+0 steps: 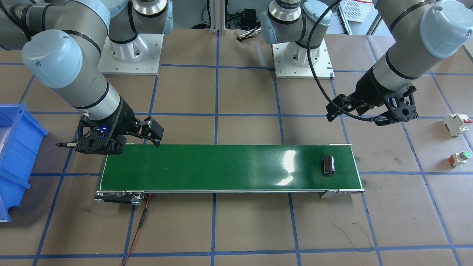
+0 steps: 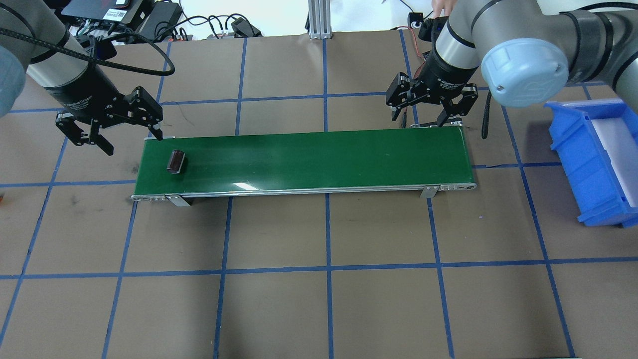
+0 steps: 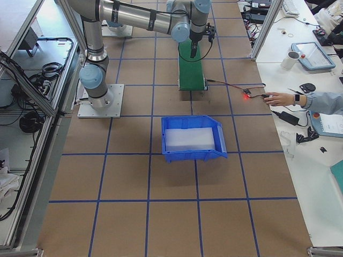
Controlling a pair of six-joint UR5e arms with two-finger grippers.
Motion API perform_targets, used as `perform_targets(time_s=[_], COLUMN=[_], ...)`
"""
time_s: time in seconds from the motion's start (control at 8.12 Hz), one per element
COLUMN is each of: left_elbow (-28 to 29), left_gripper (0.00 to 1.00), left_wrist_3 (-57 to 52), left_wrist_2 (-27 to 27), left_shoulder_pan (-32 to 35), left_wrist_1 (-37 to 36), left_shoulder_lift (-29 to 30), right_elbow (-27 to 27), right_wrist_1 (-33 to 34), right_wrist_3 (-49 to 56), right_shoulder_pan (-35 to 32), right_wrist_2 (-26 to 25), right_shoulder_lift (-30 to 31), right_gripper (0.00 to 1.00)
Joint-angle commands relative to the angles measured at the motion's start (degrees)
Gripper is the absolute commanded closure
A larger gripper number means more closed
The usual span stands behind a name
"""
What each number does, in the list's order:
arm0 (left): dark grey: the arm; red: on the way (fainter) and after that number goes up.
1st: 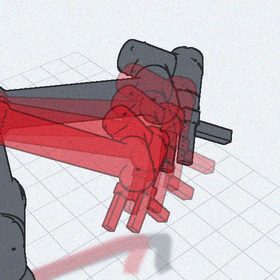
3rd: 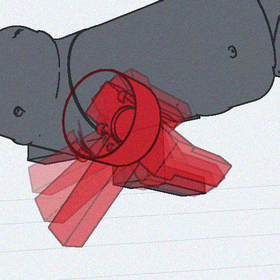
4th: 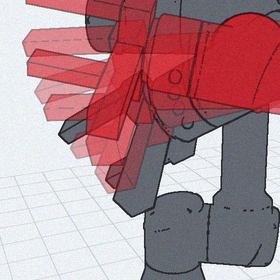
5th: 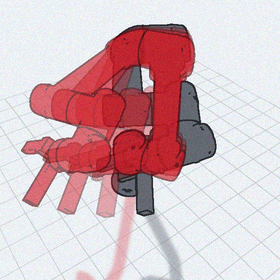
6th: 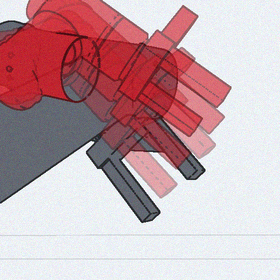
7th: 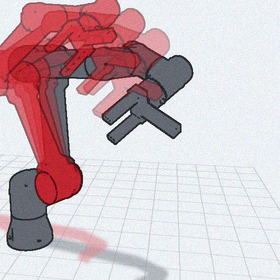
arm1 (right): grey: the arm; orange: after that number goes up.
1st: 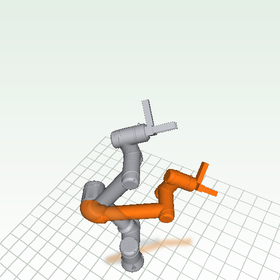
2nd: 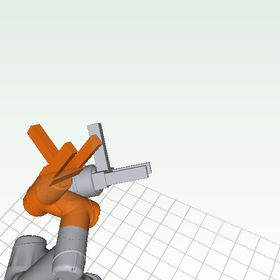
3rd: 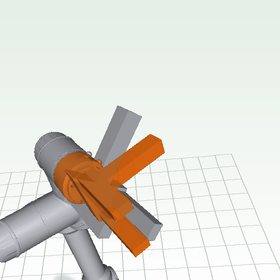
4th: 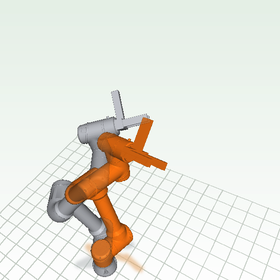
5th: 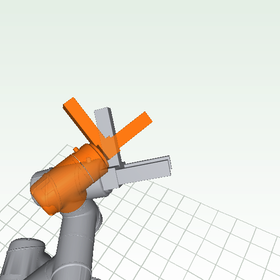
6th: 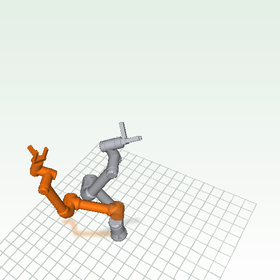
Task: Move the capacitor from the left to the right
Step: 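Open the left gripper and lift it away from the capacitor, then hold the right gripper above the belt while the capacitor rides toward it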
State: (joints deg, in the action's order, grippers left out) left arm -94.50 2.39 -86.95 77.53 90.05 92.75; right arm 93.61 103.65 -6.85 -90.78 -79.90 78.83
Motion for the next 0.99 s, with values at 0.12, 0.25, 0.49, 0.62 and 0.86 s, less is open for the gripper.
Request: perform_targets(time_s=[0.12, 0.25, 0.49, 0.62, 0.86], left_elbow=[0.7, 0.7, 0.8, 0.8, 0.8], left_gripper=[0.00, 0.00, 0.00, 0.00, 0.00], left_wrist_3=[0.6, 0.6, 0.6, 0.6, 0.6], left_wrist_2=[-1.5, -1.5, -1.5, -1.5, -1.5], left_shoulder_pan=[0.4, 0.4, 0.4, 0.4, 0.4], left_wrist_1=[0.5, 0.5, 0.5, 0.5, 0.5], left_shoulder_lift=[-0.6, -0.7, -0.7, -0.7, -0.7], right_elbow=[0.0, 0.1, 0.2, 0.3, 0.4], right_wrist_1=[2.1, 2.1, 2.3, 2.1, 1.9], right_wrist_3=[-0.5, -0.5, -0.4, -0.4, -0.4], right_shoulder_pan=[0.0, 0.0, 0.0, 0.0, -0.2], right_wrist_2=[-0.8, -0.6, 0.2, 0.1, 0.1], right_shoulder_lift=[0.1, 1.0, 1.9, 1.9, 1.9], right_gripper=[0.00, 0.00, 0.00, 0.00, 0.00])
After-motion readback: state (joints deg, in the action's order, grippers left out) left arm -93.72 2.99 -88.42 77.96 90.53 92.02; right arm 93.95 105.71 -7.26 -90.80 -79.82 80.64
